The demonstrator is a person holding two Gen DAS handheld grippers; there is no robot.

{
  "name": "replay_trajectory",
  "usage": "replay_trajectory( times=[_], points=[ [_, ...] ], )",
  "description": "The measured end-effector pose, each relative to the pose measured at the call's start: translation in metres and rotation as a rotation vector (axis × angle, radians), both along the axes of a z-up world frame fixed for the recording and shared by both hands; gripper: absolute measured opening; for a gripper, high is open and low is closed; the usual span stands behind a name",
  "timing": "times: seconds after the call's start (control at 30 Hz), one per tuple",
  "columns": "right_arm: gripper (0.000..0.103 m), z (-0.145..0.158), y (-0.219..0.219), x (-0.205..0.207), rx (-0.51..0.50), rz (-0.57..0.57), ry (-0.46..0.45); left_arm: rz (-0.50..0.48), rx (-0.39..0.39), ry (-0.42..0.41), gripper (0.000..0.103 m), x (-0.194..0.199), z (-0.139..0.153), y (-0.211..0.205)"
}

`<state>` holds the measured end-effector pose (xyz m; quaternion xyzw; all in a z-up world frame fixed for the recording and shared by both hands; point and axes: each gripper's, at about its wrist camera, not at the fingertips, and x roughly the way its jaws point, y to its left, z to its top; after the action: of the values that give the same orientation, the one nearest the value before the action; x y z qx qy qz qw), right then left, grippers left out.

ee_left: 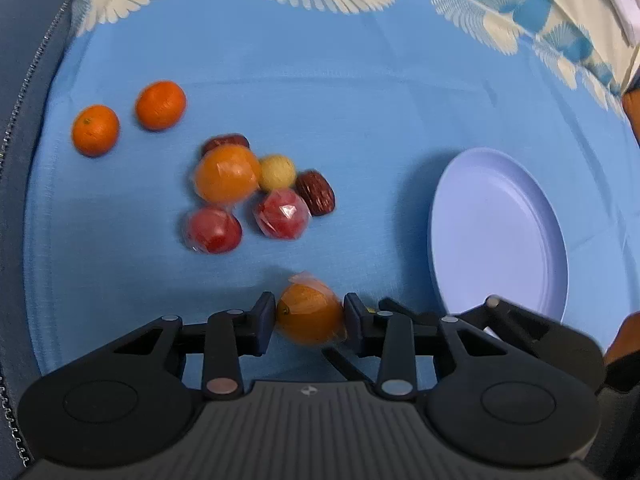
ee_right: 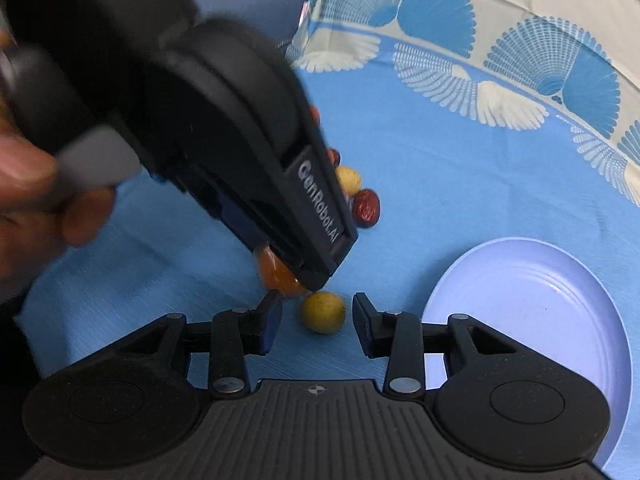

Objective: Organize fruits
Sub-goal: 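Grasp the wrapped orange with the left tool while the right tool grasps a yellow fruit, then carry the orange over the plate with the left tool while the right tool carries the yellow fruit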

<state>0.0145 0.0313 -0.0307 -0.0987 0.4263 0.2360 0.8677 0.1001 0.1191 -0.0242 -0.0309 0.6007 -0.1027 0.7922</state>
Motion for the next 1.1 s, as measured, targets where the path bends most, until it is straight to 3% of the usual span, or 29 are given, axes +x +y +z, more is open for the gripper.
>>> replay_trajectory(
  times=[0.1,0.17,0.27,0.57,0.63,0.83,0.93,1.1],
  points=[
    [0.038,-0.007,0.002,0.0,-0.025,-0.001,0.015,0.124,0.059,-0.058,0.041,0.003,0.007,0.019],
    [0.028,-0.008,0.002,-0.001,-0.029,0.002,0.011,0.182,0.042,-0.033,0.041,0.006,0.005,0.031],
    [0.028,-0.008,0.001,-0.003,-0.025,0.0,0.01,0.168,0.047,0.001,0.042,0.007,0.0,0.028],
    [0.028,-0.004,-0.005,0.004,-0.007,-0.016,0.006,0.139,0.114,-0.02,0.042,0.009,-0.006,0.015],
    [0.028,0.0,-0.005,0.004,0.006,-0.021,-0.003,0.13,0.141,-0.053,0.041,0.006,-0.001,0.012],
    [0.028,0.024,-0.02,-0.007,0.048,-0.049,-0.058,0.135,0.127,-0.22,0.041,-0.012,0.032,0.009],
    [0.028,0.042,-0.03,-0.016,0.065,-0.055,-0.09,0.108,0.195,-0.338,0.041,-0.029,0.052,-0.002],
    [0.028,0.092,-0.064,-0.022,0.102,-0.081,-0.172,-0.034,0.327,-0.471,0.041,-0.058,0.071,-0.029]
  ],
)
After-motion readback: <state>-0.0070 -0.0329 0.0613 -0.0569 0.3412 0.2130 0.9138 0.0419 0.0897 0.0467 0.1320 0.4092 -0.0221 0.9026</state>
